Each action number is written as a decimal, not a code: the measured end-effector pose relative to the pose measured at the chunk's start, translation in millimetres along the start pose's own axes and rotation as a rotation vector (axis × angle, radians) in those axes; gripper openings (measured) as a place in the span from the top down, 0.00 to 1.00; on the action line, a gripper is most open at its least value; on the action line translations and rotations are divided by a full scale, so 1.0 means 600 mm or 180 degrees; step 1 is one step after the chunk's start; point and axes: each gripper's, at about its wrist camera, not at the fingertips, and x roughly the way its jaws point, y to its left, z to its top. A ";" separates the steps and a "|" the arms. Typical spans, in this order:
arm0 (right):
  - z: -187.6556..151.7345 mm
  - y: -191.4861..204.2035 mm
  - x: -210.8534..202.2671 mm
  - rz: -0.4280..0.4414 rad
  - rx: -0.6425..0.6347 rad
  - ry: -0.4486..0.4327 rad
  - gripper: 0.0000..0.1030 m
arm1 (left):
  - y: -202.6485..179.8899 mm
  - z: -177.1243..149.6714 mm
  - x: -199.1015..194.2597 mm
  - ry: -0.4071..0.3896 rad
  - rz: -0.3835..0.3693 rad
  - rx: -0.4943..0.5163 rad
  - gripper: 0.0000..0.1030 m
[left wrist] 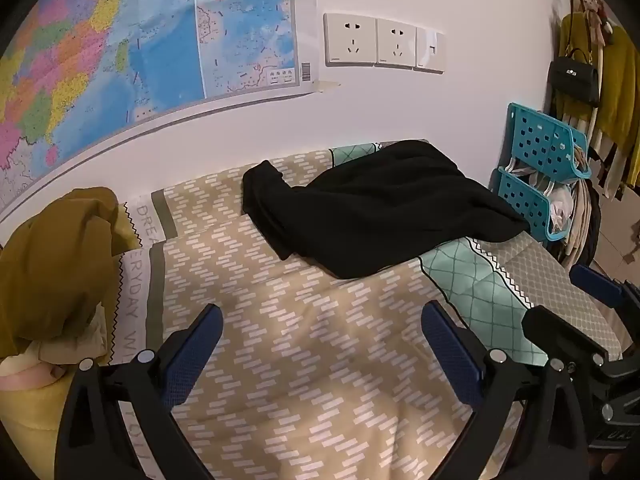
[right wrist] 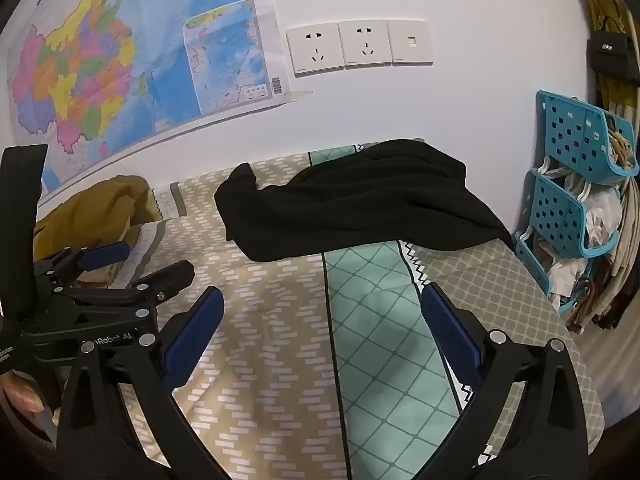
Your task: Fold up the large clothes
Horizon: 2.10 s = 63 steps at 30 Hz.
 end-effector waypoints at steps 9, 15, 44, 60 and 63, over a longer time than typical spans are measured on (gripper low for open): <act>0.001 -0.003 -0.001 0.0015 0.0041 -0.0001 0.06 | -0.005 0.010 -0.004 -0.0038 -0.0041 -0.0020 0.07; 0.000 -0.002 -0.002 0.0004 0.0052 -0.0025 0.06 | 0.000 0.006 -0.007 -0.0070 -0.0051 -0.0038 0.07; 0.007 0.003 0.002 0.0017 0.0025 -0.0010 0.06 | 0.003 0.002 -0.011 -0.0084 -0.0075 -0.0096 0.07; 0.009 0.008 0.003 0.0039 0.0025 0.0000 0.06 | 0.005 -0.004 -0.008 -0.0080 -0.0090 -0.0107 0.07; 0.008 0.010 0.003 0.0025 0.0020 -0.0003 0.06 | 0.006 -0.003 -0.008 -0.0078 -0.0093 -0.0113 0.07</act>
